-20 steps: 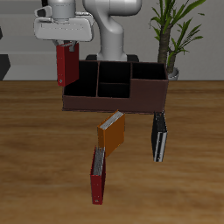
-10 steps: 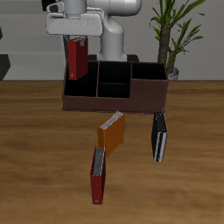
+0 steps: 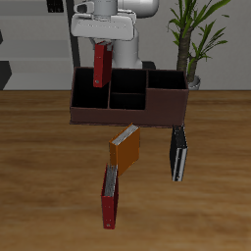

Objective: Place the right red book into the back desk caddy's right compartment

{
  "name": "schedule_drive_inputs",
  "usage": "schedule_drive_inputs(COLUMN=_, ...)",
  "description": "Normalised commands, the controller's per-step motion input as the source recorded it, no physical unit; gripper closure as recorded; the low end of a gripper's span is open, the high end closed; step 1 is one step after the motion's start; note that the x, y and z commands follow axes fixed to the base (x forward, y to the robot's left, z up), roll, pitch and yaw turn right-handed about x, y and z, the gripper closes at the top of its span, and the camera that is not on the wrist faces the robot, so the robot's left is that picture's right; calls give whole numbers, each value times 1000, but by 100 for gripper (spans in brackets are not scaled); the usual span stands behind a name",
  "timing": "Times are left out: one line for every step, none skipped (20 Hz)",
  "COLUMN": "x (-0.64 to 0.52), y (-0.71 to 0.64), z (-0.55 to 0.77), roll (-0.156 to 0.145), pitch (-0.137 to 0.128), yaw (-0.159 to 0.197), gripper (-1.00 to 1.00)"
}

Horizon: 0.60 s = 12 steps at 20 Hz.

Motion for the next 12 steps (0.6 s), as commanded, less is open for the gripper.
schedule_drive_inputs(x=-111, y=587, z=-78, roll=-97, pitch=-39, yaw=58, gripper=100)
schedule_drive_inputs(x=-89, y=702, z=-88, roll=58, pitch=75, yaw=27, gripper=100)
schedule_drive_inputs(x=-112, y=534, z=-14, roll=-61, pitch=34, yaw=1, gripper=100)
schedule_drive_inputs(x=-88, y=696, z=-55, roll=58, pitch=35, yaw=39, gripper=100)
schedule_drive_inputs(x=-74, y=579, z=-25, roll=-22, pitch=25, yaw=35, gripper=100)
schedule_drive_inputs(x=-100, y=680, z=-8, roll=33, pitch=17, yaw=35, gripper=100)
schedule_drive_inputs(x=-84, y=573, z=5, roll=-20, pitch=27, yaw=-13, gripper=100)
schedule_drive_inputs(x=3, y=-26, z=-1, roll=0, pitch=0, yaw=0, gripper=100)
schedule_drive_inputs(x=-70, y=664, z=-30, roll=21, pitch=47, yaw=-7, gripper=100)
schedule_drive_inputs(x=-52, y=697, z=-11, roll=54, pitch=10, yaw=11, gripper=100)
schedule_drive_inputs(x=-83, y=629, z=24, roll=8, pitch=28, yaw=-5, gripper=100)
schedule_drive_inputs(x=-69, y=527, z=0, roll=96, pitch=68, yaw=-30, gripper=100)
